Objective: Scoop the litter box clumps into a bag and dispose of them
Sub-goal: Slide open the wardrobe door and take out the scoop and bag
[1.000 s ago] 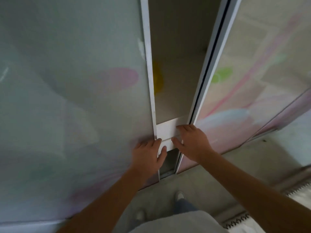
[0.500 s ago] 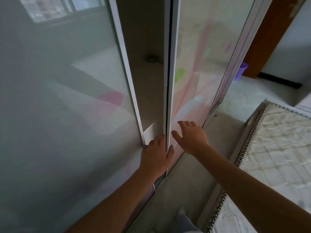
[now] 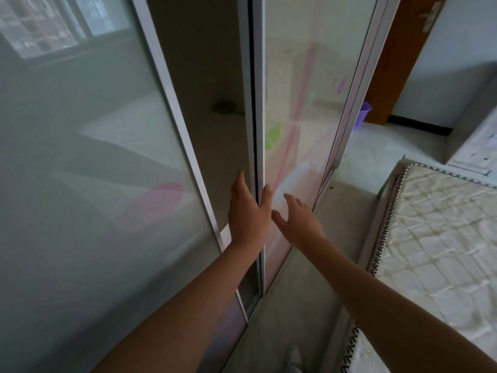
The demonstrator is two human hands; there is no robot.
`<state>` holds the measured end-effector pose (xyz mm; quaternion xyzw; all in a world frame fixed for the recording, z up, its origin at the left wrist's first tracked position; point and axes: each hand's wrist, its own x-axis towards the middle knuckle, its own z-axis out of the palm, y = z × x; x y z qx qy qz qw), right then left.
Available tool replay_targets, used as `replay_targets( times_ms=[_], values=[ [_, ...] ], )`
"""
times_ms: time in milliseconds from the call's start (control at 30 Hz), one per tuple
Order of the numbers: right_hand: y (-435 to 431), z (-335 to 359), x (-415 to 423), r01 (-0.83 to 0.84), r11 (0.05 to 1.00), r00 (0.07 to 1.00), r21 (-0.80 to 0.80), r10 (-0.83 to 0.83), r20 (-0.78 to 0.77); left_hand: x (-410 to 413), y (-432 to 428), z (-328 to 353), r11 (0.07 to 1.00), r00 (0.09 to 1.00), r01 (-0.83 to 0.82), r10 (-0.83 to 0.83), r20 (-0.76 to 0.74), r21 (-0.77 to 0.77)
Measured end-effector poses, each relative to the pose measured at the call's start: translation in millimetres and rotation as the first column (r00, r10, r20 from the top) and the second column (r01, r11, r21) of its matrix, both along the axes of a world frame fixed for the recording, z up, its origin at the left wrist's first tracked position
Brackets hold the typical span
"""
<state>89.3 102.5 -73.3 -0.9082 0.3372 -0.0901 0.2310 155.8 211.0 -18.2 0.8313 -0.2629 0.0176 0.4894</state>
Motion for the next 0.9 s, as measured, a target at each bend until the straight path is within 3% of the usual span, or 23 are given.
replay_targets(
  times_ms=[267, 500, 700, 900],
  values=[
    [-10, -4, 22, 0.054, 0.973, 0.974, 0.225, -0.102, 0.203, 31, -18, 17, 0.990, 0.992, -0.012, 0.030, 0.123, -0.144],
    [-7, -6, 38, 0.001, 0.953, 0.954, 0.302, -0.092, 0.286, 47, -18, 13, 0.995, 0.979, 0.033, -0.014, 0.204, -0.089],
    [-12, -10, 43, -0.025, 0.977, 0.954, 0.212, -0.040, 0.296, 53, -29, 6, 0.996, 0.969, 0.052, -0.032, 0.247, -0.076],
    [-38, -7, 53, -0.018, 0.985, 0.958, 0.173, -0.032, 0.285, 59, -44, -14, 1.000, 0.983, 0.012, -0.008, 0.184, -0.021]
  ],
)
